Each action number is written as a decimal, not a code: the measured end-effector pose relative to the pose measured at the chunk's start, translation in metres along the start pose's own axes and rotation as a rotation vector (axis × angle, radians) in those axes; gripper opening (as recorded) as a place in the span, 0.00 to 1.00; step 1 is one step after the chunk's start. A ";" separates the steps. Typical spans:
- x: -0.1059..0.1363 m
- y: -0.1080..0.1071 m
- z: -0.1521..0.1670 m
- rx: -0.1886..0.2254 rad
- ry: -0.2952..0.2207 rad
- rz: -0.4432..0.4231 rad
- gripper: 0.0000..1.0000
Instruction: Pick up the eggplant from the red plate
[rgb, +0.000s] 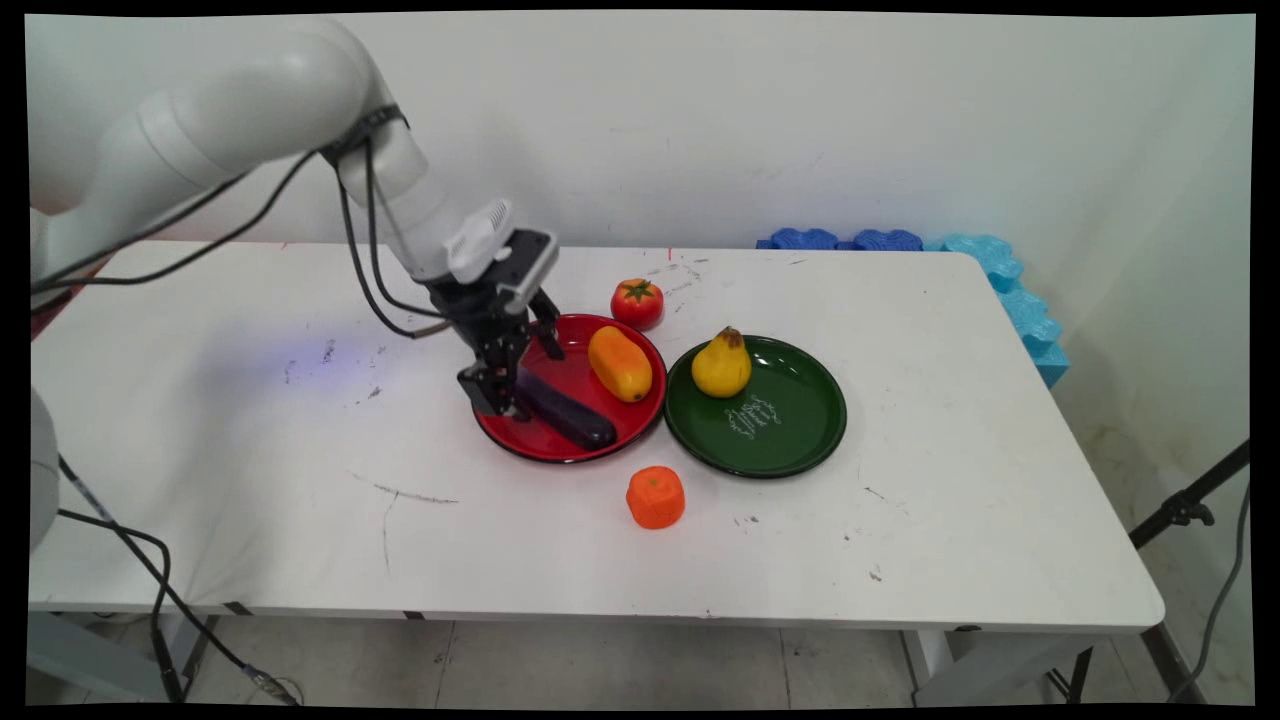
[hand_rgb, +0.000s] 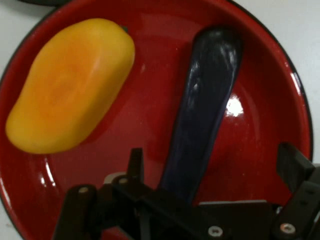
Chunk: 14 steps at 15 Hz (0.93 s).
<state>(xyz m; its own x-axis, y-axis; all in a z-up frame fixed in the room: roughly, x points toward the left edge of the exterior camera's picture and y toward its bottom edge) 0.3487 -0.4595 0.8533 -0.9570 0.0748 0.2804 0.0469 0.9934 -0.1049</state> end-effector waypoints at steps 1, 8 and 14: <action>0.000 -0.001 0.006 -0.003 -0.007 0.010 1.00; 0.000 -0.009 0.040 -0.009 -0.036 0.067 1.00; 0.005 -0.009 0.054 -0.013 -0.033 0.082 0.00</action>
<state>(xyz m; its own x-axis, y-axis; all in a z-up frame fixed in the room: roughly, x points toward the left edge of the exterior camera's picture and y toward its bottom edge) 0.3284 -0.4732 0.8043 -0.9588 0.1528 0.2393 0.1287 0.9852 -0.1136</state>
